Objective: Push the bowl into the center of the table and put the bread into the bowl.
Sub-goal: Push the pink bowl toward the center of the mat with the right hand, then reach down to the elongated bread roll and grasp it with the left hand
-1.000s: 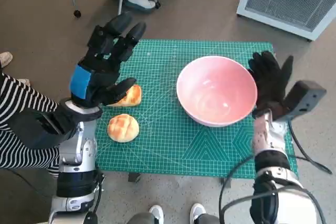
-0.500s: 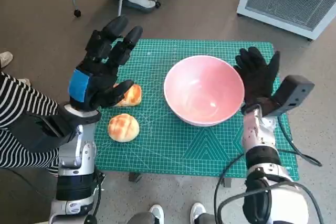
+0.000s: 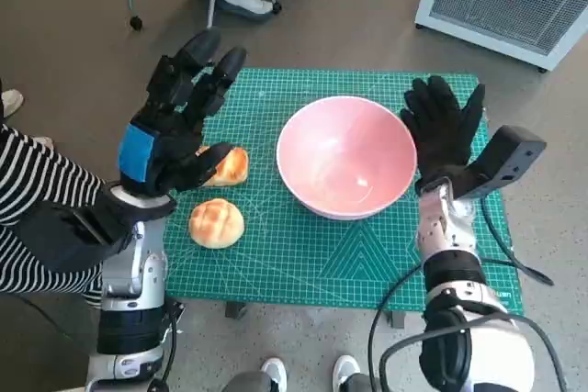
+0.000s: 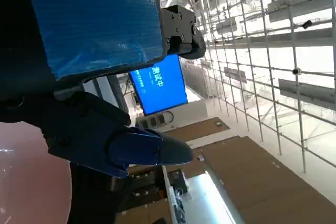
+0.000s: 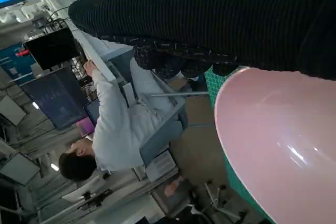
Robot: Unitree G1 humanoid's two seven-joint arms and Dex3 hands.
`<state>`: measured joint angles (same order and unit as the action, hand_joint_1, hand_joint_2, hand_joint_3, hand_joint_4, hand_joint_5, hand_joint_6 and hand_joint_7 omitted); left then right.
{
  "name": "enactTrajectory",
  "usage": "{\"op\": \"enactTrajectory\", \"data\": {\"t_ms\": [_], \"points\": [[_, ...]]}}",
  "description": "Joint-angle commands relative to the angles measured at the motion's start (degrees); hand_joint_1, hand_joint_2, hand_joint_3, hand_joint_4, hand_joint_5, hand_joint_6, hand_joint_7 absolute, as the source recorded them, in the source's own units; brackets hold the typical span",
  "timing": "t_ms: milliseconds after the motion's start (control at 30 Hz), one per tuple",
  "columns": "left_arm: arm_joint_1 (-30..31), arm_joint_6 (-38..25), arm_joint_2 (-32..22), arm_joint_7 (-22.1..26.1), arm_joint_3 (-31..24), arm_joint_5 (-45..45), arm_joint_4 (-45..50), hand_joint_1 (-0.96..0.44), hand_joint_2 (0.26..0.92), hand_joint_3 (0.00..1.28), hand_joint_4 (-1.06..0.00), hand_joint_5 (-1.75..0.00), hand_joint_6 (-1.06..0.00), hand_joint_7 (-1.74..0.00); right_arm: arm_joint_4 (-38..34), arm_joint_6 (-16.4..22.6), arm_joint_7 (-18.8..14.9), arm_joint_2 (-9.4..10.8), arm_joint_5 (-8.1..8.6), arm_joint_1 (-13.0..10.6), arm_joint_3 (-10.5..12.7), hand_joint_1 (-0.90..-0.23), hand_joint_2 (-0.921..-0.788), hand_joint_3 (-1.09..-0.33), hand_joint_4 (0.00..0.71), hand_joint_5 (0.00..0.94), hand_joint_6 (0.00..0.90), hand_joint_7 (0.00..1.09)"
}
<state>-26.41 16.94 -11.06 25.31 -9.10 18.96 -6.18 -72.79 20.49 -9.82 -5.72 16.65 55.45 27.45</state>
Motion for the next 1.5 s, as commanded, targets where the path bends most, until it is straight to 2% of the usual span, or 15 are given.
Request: {"op": "enactTrajectory", "data": {"t_ms": [33,200,333,400,500,600,667,733,800,900,1000,1233,1500], "points": [[-0.3,0.7,0.6,-0.4,0.6,-0.6,0.1,-0.63,0.921,0.24,-0.27,-0.02,-0.10,-0.41,2.5,3.4,-1.6,-0.8,-0.53,-0.5,-1.2,-0.685,-0.921,-0.867,0.161,0.008,0.099,0.36],[-1.2,0.3,1.2,-0.8,1.4,-0.8,-0.2,-0.62,0.921,0.24,-0.27,-0.02,-0.10,-0.41,7.1,8.7,-4.4,-1.3,-2.49,-1.8,-4.4,-0.682,-0.921,-0.854,0.161,0.007,0.103,0.36],[-2.1,0.3,1.6,-1.0,1.9,-0.8,-0.7,-0.62,0.921,0.24,-0.26,-0.02,-0.10,-0.41,12.6,14.1,-8.2,-2.3,-4.26,-4.1,-7.8,-0.693,-0.921,-0.819,0.169,0.009,0.118,0.37],[-2.5,0.3,1.8,-1.0,2.2,-0.8,-0.8,-0.62,0.921,0.25,-0.26,-0.02,-0.10,-0.41,15.2,16.4,-9.2,-2.8,-5.43,-5.4,-9.4,-0.700,-0.921,-0.805,0.173,0.010,0.122,0.38],[-3.5,0.0,2.2,-1.0,2.5,-0.8,-1.0,-0.62,0.921,0.25,-0.26,-0.01,-0.08,-0.45,20.4,20.0,-9.3,-3.8,-8.55,-8.2,-12.4,-0.712,-0.921,-0.785,0.176,0.010,0.128,0.39],[-4.3,-0.2,2.5,-1.0,2.7,-0.8,-1.2,-0.61,0.921,0.26,-0.26,-0.01,-0.05,-0.50,25.0,21.6,-9.5,-4.6,-10.06,-10.4,-14.4,-0.727,-0.921,-0.773,0.181,0.011,0.133,0.40],[-4.8,-0.5,2.8,-1.1,2.9,-0.7,-1.0,-0.61,0.921,0.26,-0.27,-0.01,-0.03,-0.54,29.5,21.9,-10.3,-4.7,-10.06,-12.4,-15.6,-0.744,-0.921,-0.767,0.183,0.012,0.134,0.41],[-5.3,-0.8,3.0,-1.0,3.1,-0.5,-1.0,-0.60,0.921,0.27,-0.27,-0.01,-0.01,-0.57,33.9,21.3,-11.1,-4.7,-9.37,-14.2,-16.7,-0.760,-0.921,-0.762,0.186,0.011,0.127,0.43],[-5.8,-1.2,3.1,-1.0,3.3,-0.3,-0.9,-0.60,0.921,0.26,-0.27,-0.01,-0.01,-0.60,37.8,20.0,-11.8,-4.3,-8.12,-15.9,-17.5,-0.771,-0.921,-0.760,0.188,0.009,0.113,0.46],[-6.4,-2.2,3.3,-0.9,3.7,0.2,0.1,-0.60,0.921,0.26,-0.28,-0.01,0.00,-0.62,43.7,16.8,-13.1,-3.4,-4.96,-18.3,-18.5,-0.775,-0.921,-0.759,0.190,0.008,0.101,0.48],[-6.9,-2.8,3.3,-0.9,3.9,0.5,0.8,-0.59,0.921,0.25,-0.27,-0.01,0.00,-0.64,48.0,14.0,-13.2,-3.0,-3.64,-20.0,-19.4,-0.759,-0.921,-0.760,0.190,0.007,0.093,0.50],[-8.0,-3.3,3.3,-0.1,4.2,0.7,1.1,-0.59,0.921,0.24,-0.27,-0.01,0.00,-0.66,53.8,9.8,-12.4,-2.8,-3.92,-22.0,-20.9,-0.773,-0.921,-0.765,0.187,0.003,0.064,0.55],[-8.5,-3.2,3.0,0.8,3.9,0.7,0.8,-0.59,0.921,0.23,-0.26,-0.01,0.00,-0.66,55.2,8.5,-12.0,-3.0,-4.17,-22.3,-21.2,-0.783,-0.921,-0.764,0.187,0.002,0.042,0.59]]}}
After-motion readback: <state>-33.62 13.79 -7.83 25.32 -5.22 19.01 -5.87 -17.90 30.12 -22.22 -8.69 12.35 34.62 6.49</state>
